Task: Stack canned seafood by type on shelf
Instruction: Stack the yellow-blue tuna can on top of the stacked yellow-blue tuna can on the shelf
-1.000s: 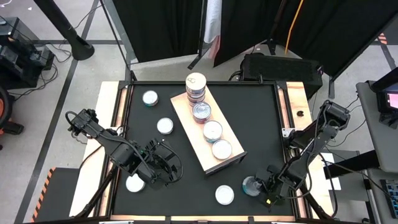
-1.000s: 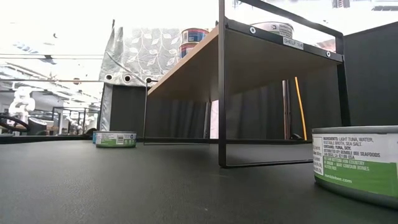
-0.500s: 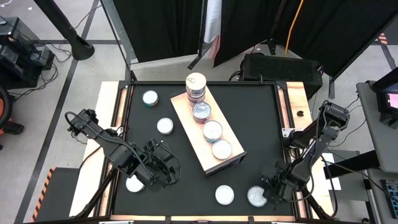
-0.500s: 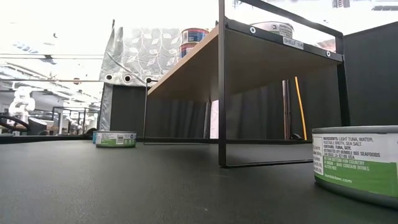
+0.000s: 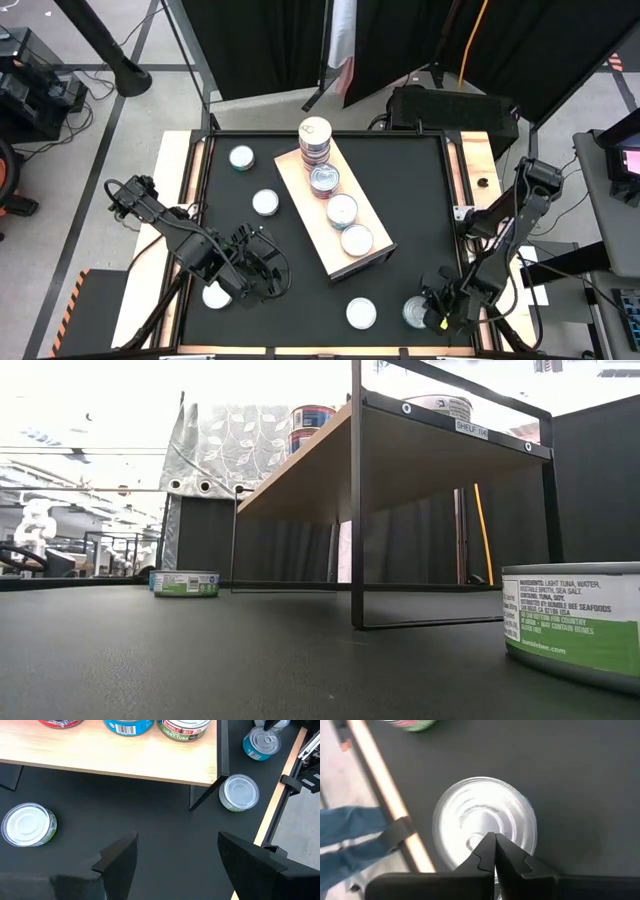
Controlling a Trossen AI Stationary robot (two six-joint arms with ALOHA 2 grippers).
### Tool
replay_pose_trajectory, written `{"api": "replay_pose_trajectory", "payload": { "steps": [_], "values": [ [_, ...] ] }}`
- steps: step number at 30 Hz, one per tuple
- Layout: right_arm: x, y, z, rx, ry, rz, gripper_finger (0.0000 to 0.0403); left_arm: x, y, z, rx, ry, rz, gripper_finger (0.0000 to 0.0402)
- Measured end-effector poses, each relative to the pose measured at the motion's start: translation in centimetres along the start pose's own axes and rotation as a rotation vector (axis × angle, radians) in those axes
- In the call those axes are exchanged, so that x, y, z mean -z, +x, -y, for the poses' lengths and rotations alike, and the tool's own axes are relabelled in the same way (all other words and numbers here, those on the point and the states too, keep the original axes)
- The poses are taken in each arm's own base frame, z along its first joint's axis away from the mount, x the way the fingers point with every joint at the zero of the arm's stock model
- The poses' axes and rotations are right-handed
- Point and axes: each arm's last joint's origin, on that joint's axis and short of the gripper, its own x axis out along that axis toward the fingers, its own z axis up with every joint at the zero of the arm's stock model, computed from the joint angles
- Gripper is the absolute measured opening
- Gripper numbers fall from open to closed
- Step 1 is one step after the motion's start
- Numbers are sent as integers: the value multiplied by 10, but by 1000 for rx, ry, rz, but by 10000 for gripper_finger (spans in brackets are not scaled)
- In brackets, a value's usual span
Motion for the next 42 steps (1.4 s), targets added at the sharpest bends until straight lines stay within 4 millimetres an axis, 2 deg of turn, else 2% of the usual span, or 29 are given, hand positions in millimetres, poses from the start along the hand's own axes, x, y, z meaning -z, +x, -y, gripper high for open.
{"api": "replay_pose_trajectory", "payload": {
  "steps": [8,15,27,42],
  "values": [
    [-11,18,2,75,101,35,0,0,0,0,1,-7,2,271],
    [-22,20,2,80,108,76,0,-1,0,1,9,-16,10,271],
    [-25,21,-8,-17,134,115,0,-2,0,3,30,-53,21,271],
    [-36,31,-6,18,124,120,0,-2,0,3,28,-48,20,271]
  ]
}}
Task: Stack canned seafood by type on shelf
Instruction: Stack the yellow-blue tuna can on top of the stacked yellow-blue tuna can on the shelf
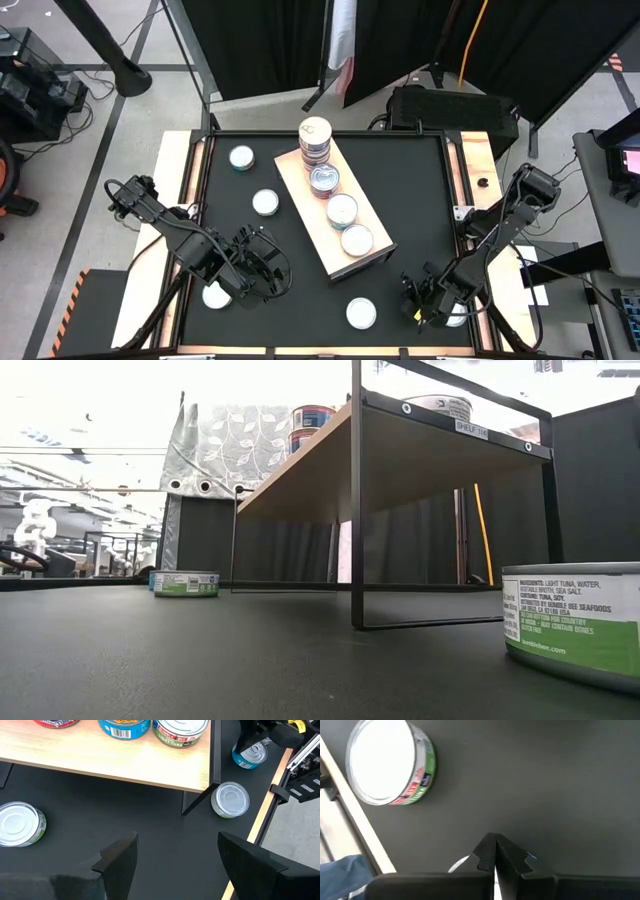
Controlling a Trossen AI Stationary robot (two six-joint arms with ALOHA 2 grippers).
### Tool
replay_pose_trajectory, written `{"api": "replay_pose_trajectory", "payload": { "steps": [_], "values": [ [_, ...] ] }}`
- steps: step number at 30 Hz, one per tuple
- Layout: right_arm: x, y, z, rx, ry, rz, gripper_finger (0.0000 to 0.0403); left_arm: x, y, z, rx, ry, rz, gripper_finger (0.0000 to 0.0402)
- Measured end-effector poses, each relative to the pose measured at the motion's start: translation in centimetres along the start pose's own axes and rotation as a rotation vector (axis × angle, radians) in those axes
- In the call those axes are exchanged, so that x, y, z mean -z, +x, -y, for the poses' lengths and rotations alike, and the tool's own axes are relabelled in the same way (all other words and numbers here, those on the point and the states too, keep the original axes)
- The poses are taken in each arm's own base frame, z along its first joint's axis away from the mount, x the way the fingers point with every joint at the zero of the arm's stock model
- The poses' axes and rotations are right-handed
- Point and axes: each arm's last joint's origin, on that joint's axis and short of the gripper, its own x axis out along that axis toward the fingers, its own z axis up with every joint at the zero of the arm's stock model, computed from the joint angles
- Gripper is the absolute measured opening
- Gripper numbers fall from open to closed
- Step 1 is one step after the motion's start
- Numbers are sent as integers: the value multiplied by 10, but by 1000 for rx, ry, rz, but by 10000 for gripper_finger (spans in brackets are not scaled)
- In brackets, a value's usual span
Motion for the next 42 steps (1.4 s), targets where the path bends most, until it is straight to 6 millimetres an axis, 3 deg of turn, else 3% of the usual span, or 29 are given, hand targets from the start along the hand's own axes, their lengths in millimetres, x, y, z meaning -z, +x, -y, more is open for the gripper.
{"api": "replay_pose_trajectory", "payload": {
  "steps": [11,33,42],
  "values": [
    [-1,-14,-3,-49,7,-13,0,2,-1,1,1,13,-3,271],
    [4,1,-4,-11,-19,-30,0,2,-1,0,-4,15,-5,271],
    [-5,21,-3,38,3,11,0,1,-1,0,-12,16,12,271]
  ]
}}
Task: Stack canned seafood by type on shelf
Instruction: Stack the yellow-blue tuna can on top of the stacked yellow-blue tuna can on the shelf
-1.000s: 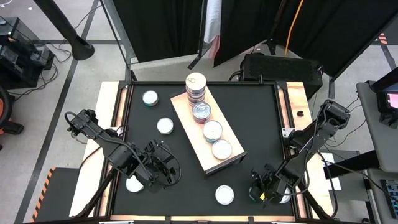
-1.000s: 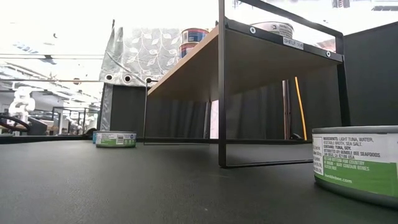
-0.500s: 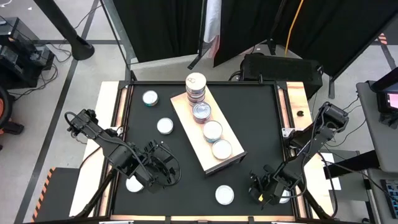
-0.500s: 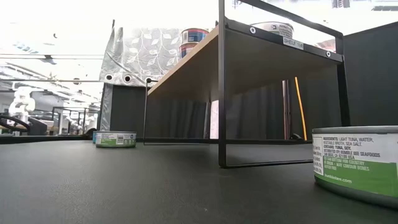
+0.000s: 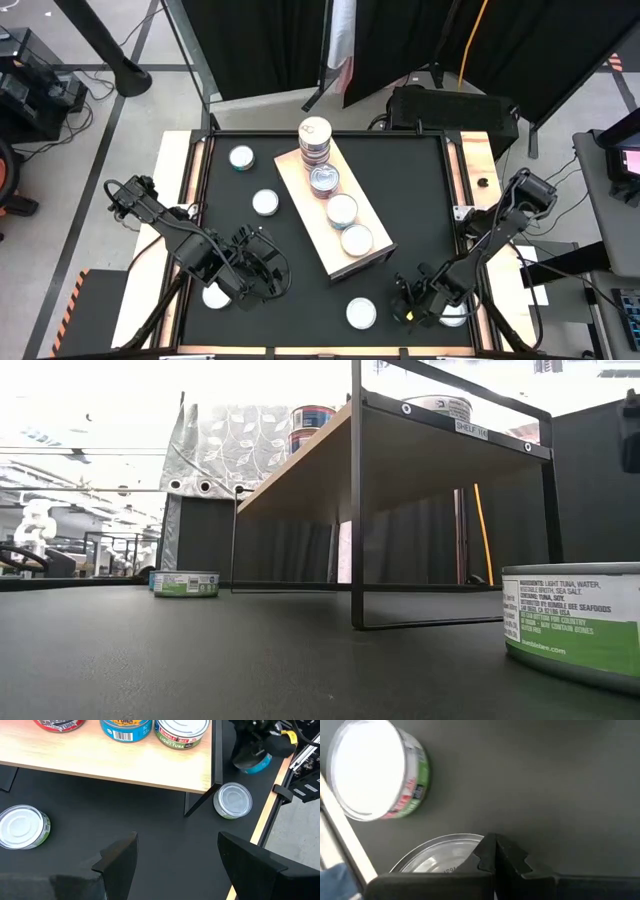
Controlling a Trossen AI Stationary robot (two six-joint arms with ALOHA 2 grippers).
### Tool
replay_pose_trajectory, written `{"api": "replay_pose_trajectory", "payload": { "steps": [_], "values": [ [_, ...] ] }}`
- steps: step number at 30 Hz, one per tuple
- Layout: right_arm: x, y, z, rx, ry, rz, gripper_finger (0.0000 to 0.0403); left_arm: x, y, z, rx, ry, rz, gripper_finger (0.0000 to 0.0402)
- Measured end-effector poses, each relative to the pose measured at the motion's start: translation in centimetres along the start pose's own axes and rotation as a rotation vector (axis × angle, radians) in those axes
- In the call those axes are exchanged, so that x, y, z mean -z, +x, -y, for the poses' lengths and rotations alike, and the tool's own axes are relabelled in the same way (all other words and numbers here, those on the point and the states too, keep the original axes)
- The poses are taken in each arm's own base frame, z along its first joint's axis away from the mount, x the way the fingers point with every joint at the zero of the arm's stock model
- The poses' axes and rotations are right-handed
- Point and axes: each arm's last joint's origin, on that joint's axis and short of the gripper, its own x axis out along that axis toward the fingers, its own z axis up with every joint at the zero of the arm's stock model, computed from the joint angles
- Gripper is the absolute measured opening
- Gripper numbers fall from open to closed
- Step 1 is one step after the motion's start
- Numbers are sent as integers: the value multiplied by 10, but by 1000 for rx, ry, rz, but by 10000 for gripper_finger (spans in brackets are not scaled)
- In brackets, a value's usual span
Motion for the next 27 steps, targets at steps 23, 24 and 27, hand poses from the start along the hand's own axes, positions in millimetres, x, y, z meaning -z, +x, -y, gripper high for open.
{"api": "replay_pose_trajectory", "payload": {
  "steps": [23,24,27],
  "values": [
    [-23,18,8,108,304,-32,0,-5,2,-2,-13,3,13,271],
    [-25,17,9,110,325,-30,0,-5,3,-3,-14,3,14,271],
    [-30,19,10,125,394,-26,0,-6,3,-3,-15,3,14,271]
  ]
}}
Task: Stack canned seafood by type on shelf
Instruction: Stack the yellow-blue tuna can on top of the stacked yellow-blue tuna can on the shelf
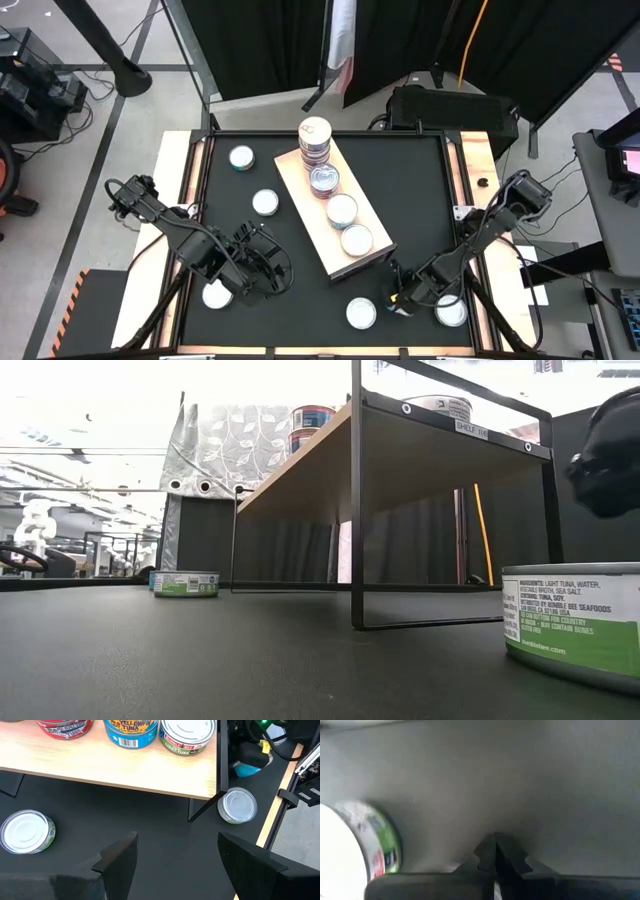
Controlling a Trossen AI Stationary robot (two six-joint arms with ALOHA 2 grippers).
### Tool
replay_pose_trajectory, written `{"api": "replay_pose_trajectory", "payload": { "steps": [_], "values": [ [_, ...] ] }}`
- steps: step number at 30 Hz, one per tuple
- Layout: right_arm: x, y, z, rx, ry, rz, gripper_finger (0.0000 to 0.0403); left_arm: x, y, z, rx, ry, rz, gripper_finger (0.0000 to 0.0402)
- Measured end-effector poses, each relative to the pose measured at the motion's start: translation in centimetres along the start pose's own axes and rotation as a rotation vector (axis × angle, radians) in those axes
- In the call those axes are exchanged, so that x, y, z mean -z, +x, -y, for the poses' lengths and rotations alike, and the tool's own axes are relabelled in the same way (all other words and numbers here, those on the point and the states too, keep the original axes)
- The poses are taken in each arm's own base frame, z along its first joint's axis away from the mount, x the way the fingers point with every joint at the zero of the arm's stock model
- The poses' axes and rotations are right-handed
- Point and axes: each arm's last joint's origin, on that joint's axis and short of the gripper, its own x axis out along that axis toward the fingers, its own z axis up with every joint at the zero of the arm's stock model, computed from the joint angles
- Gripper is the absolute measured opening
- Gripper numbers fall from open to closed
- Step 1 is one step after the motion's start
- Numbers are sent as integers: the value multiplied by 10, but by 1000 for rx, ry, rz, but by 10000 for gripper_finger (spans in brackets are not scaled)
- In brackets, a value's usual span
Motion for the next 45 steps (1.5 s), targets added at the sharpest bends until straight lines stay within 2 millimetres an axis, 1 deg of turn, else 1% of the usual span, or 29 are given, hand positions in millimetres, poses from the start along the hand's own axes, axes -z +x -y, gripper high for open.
{"api": "replay_pose_trajectory", "payload": {
  "steps": [3,6,8,10,12,15,16,18,20,21,23,24,27,30,32,33,34,36,41,45],
  "values": [
    [-4,1,0,9,61,3,0,0,0,0,-2,5,3,271],
    [-7,-2,1,16,81,18,0,0,0,0,-2,5,3,271],
    [-10,-7,5,39,77,41,0,0,0,0,-2,4,3,271],
    [-14,-17,10,84,68,58,0,0,0,0,-2,-1,3,271],
    [-17,-39,11,147,50,72,0,0,0,0,-2,-1,3,271],
    [-24,-79,10,235,-5,116,0,0,0,0,-1,-1,3,271],
    [-26,-93,8,234,-55,119,1,0,0,0,0,4,4,271],
    [-24,-119,-3,136,-159,89,9,0,0,0,3,12,5,271],
    [-17,-138,-12,30,-231,38,32,0,0,1,5,24,7,271],
    [-11,-145,-16,-22,-263,6,49,0,0,1,4,29,6,271],
    [4,-156,-27,-131,-305,-57,96,-1,0,0,4,42,8,271],
    [10,-159,-31,-158,-320,-78,123,-2,1,0,3,41,8,271],
    [26,-158,-37,-148,-403,-106,219,-2,1,0,1,39,10,271],
    [34,-148,-40,-96,-488,-92,320,-3,1,-1,-5,39,18,271],
    [38,-136,-42,-58,-572,-82,371,-3,1,-1,-5,39,18,271],
    [40,-129,-43,-34,-603,-80,385,-2,1,0,-4,40,18,271],
    [42,-123,-44,-13,-629,-80,392,-3,1,0,-4,40,18,271],
    [46,-112,-46,24,-668,-85,388,-2,1,0,0,40,11,271],
    [53,-84,-43,169,-680,-67,380,1,-1,2,11,48,2,271],
    [56,-66,-47,196,-709,-66,377,2,-1,2,16,51,-2,271]
  ]
}}
